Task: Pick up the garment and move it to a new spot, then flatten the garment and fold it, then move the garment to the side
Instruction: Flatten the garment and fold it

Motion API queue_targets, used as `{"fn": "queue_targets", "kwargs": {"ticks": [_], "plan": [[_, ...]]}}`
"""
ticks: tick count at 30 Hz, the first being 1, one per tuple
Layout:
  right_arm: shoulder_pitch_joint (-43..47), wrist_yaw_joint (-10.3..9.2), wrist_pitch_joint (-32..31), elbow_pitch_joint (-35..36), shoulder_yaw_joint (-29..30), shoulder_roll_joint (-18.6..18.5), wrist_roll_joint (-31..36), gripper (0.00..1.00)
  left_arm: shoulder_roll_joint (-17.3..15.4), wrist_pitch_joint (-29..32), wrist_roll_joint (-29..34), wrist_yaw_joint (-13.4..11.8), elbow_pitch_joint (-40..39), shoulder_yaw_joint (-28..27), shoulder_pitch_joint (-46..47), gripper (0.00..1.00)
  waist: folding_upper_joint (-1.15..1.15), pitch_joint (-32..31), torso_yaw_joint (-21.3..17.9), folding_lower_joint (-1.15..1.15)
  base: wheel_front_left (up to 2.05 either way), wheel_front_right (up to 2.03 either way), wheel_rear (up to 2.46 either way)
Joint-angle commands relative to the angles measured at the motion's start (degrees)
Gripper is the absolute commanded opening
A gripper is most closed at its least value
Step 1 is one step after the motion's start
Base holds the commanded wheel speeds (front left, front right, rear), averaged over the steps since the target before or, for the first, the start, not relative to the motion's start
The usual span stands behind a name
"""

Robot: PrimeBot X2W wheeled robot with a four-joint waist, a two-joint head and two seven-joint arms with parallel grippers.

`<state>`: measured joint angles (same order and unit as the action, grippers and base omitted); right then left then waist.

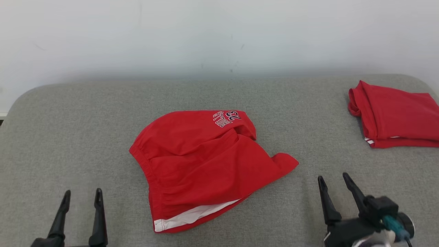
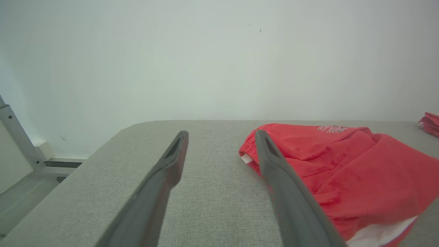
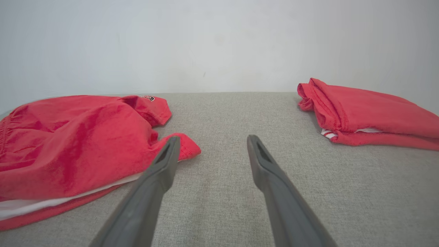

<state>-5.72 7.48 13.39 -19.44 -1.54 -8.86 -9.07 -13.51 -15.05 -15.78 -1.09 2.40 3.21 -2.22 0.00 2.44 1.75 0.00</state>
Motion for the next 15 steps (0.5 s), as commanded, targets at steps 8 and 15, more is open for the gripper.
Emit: {"fn": "queue_targets", "kwargs": {"ticks": [8, 15], "plan": [[-10.17, 0.01, -4.72, -6.29, -6.38, -5.90, -2.47, 1.00, 2.06, -0.15, 1.48, 1.74, 0.04, -4.65, -0.48, 1.00, 0.00, 0.12, 2.52, 0.00, 0.00, 0.00, 0.00], [-17.35, 0.00, -9.86, -15.46, -12.67, -9.41, -6.49, 1.00, 4.86, -0.16, 3.08, 3.90, 1.02, -5.39, 0.72, 1.00, 0.00, 1.47, 6.02, 0.00, 0.00, 0.00, 0.00]]}}
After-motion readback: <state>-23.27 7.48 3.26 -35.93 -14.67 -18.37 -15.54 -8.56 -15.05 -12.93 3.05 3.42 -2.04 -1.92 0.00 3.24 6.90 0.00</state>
